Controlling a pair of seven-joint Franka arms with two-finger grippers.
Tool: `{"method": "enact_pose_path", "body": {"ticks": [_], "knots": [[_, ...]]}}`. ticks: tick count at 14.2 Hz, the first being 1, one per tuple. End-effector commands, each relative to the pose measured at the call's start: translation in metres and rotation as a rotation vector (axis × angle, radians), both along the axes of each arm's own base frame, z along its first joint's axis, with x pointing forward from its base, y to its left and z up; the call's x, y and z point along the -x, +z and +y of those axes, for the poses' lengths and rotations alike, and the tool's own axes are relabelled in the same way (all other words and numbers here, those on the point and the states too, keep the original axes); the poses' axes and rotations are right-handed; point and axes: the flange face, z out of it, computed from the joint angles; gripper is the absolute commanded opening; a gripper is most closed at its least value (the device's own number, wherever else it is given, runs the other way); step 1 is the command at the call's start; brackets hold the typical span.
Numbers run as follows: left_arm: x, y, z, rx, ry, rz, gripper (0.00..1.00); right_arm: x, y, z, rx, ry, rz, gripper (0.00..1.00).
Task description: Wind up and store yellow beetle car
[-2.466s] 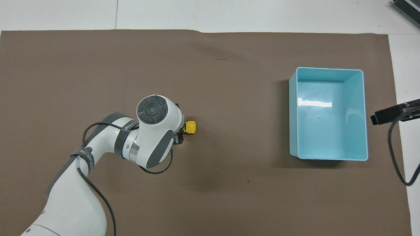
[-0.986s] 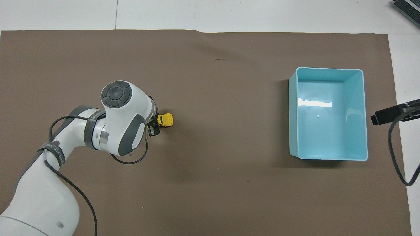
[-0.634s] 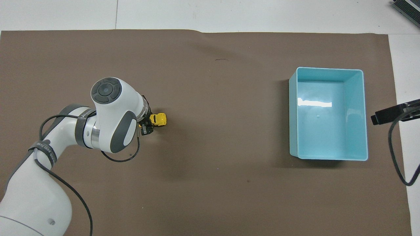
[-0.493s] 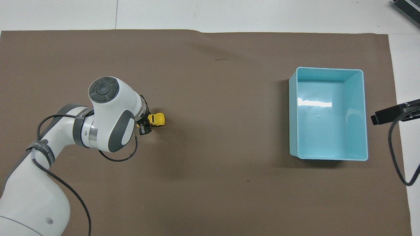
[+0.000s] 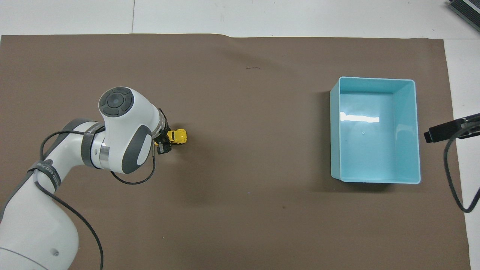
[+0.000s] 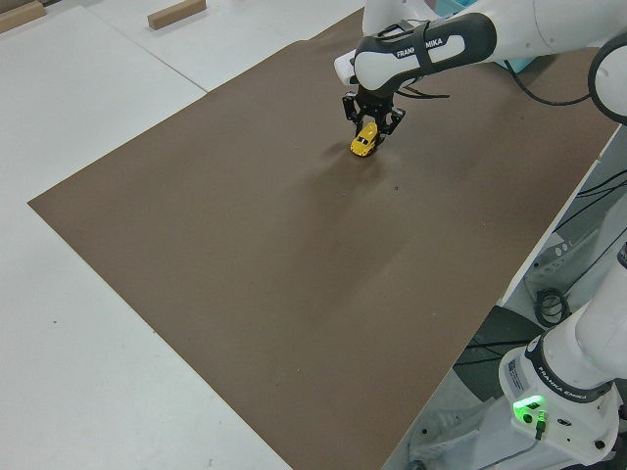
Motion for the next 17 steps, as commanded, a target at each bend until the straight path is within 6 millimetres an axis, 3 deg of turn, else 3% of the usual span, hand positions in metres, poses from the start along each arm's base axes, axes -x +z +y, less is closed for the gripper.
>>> {"method": "enact_pose_path", "body": {"ticks": [1,6,12,17], "knots": [[-0.003,0.004,0.015,-0.019,-0.01,0.001,1.0,0.005,0.0,-0.003,0.002,-0.015,-0.009,1.0],[0.002,0.064,0.011,-0.02,-0.025,0.012,1.0,0.005,0.0,-0.003,0.002,-0.015,-0.007,1.0],[-0.002,0.08,0.008,-0.017,-0.053,-0.005,1.0,0.005,0.0,-0.003,0.002,-0.015,-0.009,1.0],[-0.001,0.117,0.015,-0.022,-0.161,-0.071,1.0,0.005,0.0,-0.002,0.002,-0.014,-0.007,1.0]]}}
